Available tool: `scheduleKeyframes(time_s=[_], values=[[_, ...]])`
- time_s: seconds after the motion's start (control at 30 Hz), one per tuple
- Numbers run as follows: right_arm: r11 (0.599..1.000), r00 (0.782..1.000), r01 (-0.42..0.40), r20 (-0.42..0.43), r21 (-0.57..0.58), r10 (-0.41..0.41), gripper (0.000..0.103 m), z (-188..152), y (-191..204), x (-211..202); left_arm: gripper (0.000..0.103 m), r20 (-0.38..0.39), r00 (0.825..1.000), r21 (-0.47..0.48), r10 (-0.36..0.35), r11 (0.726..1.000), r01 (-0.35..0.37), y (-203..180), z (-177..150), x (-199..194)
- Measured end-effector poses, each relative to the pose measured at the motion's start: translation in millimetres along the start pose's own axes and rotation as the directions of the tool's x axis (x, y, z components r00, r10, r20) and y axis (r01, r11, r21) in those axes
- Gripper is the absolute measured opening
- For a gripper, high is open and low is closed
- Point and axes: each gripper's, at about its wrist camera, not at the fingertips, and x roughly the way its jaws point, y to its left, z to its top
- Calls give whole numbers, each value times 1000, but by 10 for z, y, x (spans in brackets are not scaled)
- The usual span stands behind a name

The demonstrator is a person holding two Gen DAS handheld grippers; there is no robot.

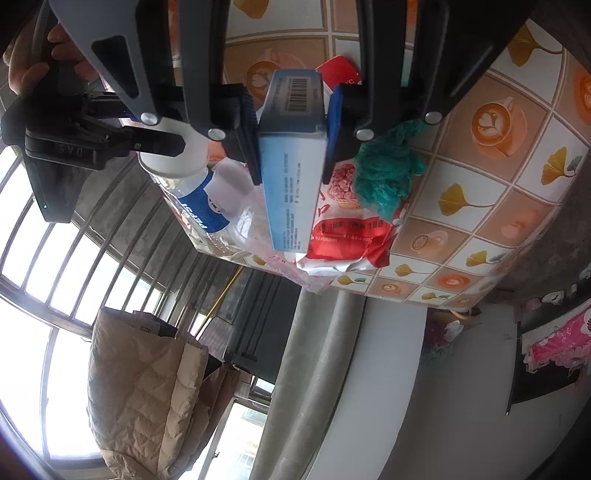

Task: Collect trash
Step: 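Grasp the blue tissue box with the left tool while the right tool grasps the white paper cup, then carry box and cup to the wastebasket and open both tools over it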

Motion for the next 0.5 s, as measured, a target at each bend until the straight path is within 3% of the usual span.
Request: scheduleKeyframes(time_s=[0.5], values=[[995,993,-88,80,-45,91,62,-100,-42,-695,29,103,994,69,-35,997,28,-457,108,-614]])
